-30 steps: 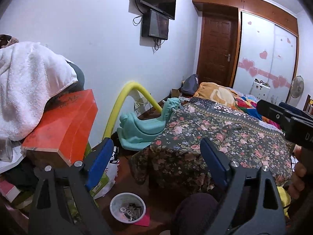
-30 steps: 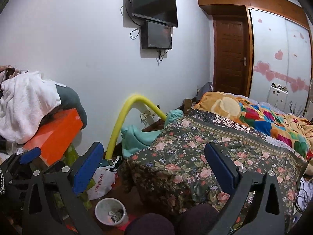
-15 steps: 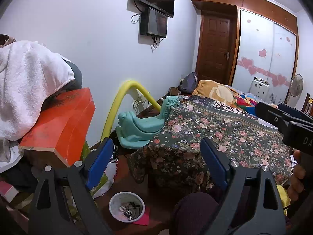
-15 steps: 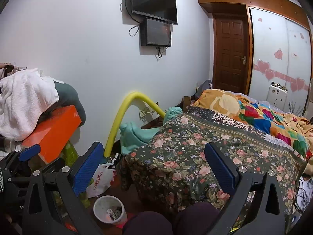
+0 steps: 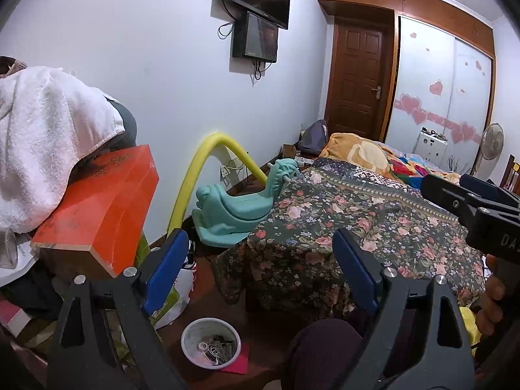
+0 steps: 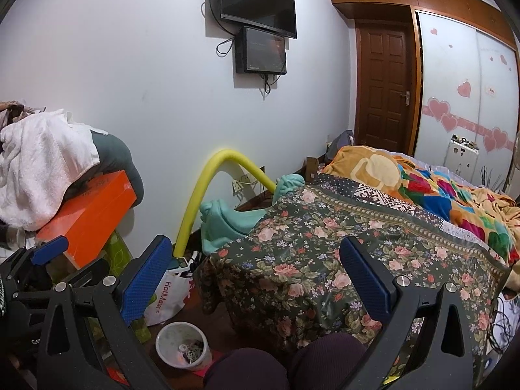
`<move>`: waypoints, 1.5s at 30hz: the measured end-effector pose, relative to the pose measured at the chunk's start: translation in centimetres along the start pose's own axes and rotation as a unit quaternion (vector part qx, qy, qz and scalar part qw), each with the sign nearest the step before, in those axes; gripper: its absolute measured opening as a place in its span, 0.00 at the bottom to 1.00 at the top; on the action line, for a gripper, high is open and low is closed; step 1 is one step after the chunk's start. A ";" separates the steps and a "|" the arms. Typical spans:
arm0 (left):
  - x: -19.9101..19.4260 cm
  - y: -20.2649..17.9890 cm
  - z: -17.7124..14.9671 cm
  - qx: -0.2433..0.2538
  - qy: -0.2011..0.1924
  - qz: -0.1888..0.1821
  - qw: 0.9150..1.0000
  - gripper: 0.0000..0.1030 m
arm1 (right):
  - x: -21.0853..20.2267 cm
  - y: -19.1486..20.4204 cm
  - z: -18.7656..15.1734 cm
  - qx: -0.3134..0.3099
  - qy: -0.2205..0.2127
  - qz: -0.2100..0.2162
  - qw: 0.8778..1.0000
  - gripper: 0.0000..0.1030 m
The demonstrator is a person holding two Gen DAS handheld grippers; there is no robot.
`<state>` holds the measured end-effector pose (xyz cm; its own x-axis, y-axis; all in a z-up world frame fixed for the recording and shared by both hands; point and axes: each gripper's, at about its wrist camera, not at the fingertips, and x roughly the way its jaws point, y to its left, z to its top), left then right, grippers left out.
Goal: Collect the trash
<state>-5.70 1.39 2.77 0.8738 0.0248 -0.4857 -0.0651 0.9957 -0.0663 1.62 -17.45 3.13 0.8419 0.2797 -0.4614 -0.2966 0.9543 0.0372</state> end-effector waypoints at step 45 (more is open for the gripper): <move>0.3 0.0 0.5 -0.001 0.004 -0.007 1.000 0.87 | 0.5 -1.2 0.0 -0.010 0.006 0.013 1.000 0.99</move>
